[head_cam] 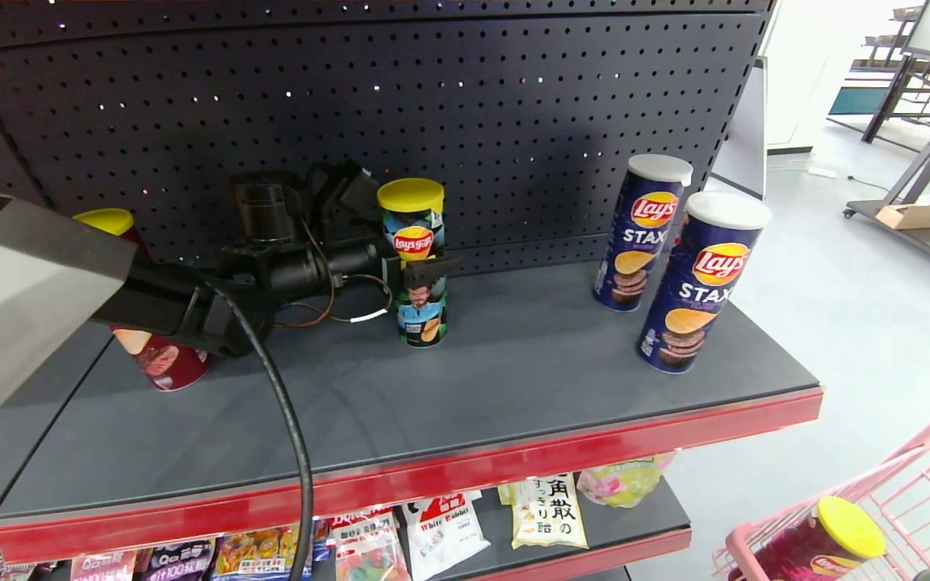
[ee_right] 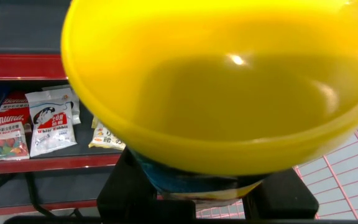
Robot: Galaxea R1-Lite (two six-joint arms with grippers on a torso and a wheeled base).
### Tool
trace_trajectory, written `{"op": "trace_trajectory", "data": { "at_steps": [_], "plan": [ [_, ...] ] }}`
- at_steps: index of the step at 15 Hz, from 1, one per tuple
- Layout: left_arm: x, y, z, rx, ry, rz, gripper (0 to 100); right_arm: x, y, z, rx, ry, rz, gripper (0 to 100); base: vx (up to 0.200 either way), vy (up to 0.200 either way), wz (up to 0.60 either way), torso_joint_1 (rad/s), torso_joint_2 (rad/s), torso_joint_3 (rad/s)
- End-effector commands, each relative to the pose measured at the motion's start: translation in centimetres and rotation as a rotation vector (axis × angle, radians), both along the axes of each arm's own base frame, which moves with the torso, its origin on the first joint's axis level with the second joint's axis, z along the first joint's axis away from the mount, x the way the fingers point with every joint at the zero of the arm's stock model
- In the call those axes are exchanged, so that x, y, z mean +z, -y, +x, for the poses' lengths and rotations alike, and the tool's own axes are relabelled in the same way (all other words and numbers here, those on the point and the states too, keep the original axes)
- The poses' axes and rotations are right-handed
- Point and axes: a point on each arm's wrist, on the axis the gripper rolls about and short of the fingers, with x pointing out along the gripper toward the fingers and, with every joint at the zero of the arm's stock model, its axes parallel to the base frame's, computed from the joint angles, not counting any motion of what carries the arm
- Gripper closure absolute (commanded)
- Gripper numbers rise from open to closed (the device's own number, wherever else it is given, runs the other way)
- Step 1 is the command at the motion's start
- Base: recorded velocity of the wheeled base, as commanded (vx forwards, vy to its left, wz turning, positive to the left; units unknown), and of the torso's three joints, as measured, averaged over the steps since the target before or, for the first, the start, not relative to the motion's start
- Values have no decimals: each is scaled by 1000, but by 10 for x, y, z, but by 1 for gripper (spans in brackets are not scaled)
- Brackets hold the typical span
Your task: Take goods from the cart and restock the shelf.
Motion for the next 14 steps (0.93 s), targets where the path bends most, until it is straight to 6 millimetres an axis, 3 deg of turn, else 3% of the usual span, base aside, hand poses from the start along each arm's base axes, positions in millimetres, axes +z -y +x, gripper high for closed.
{"op": "trace_trajectory", "data": {
  "at_steps": [1,3,4,8,10,14],
  "plan": [
    [1,0,0,2,3,-1,0,0,0,0,1,-4,-1,100,0,0,0,0,0,0],
    [0,0,0,8,3,-1,0,0,0,1,1,-7,-2,100,0,0,0,0,0,0],
    [-1,0,1,10,0,0,100,0,0,1,1,-7,-2,100,0,0,0,0,0,0],
    [0,-2,-4,10,-6,2,100,-1,0,1,1,-8,0,100,0,0,0,0,0,0],
    [7,-6,-17,10,-9,2,100,-1,0,1,1,-10,-1,100,0,0,0,0,0,0],
    [33,-11,-68,-2,-75,-55,100,-1,0,1,2,-8,0,100,0,0,0,0,0,0]
  ]
}}
